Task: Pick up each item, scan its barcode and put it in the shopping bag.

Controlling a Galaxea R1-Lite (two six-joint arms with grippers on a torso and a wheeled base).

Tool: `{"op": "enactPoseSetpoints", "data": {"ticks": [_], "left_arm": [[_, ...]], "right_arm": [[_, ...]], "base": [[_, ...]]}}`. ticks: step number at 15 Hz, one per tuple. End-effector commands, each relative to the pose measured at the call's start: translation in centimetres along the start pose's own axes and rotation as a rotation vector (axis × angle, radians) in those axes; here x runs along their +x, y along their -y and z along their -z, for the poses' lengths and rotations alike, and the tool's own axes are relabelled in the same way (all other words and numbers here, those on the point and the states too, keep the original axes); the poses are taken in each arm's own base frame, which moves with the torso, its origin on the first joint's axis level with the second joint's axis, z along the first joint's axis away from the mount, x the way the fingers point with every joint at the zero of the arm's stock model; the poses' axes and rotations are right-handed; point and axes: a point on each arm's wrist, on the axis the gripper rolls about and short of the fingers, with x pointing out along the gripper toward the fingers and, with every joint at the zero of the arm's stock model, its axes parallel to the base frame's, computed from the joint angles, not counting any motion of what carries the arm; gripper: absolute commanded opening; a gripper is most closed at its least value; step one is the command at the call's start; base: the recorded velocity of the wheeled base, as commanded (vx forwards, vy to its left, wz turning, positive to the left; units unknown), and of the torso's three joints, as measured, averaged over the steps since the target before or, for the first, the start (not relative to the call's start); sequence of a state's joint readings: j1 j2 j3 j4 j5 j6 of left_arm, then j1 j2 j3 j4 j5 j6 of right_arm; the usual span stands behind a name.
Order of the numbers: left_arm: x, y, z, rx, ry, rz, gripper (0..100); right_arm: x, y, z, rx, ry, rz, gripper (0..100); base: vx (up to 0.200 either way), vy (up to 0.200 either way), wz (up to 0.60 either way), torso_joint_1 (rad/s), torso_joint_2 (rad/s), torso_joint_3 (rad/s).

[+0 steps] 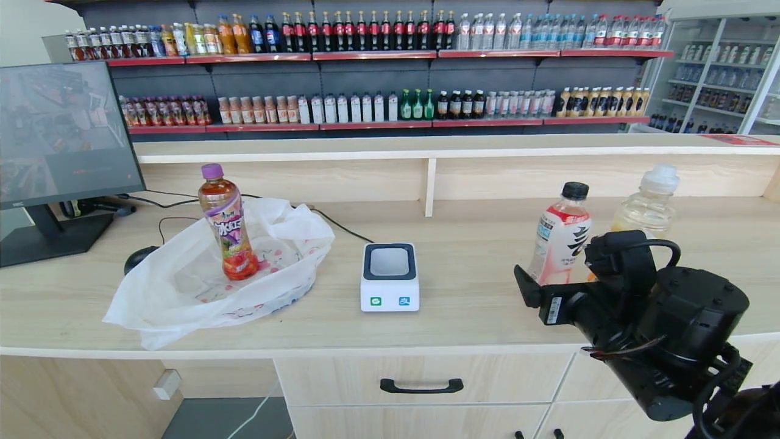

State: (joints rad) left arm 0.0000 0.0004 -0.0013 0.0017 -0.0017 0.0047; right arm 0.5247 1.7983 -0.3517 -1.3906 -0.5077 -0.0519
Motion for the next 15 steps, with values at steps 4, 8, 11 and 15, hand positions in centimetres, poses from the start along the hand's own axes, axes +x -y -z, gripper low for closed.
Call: {"op": "enactPoseSetpoints", "data": {"ticks": [4,8,11,15], "left_arm": [[0.0,0.0,0.0,0.000,-0.001,0.000,100],[0.0,0.0,0.0,0.000,0.001,0.000,100],[0.0,0.0,0.0,0.000,0.001,0.000,100],[0.0,0.0,0.0,0.000,0.001,0.000,100]], "right_arm": [[1.5,1.8,0.3,0.001,-0.008,0.033,100],[3.2,1.5,0.7,0.004,-0.005,0.049,100],[4.3,1.3,1.0,0.006,-0.004,0.058,100],[5.2,0.9,1.4,0.009,0.004,0.059,100]], "base": [[0.000,0.000,0.00,0.000,0.00,0.000],[0.000,0.000,0.00,0.000,0.00,0.000],[0.000,0.000,0.00,0.000,0.00,0.000],[0.000,0.000,0.00,0.000,0.00,0.000]]}}
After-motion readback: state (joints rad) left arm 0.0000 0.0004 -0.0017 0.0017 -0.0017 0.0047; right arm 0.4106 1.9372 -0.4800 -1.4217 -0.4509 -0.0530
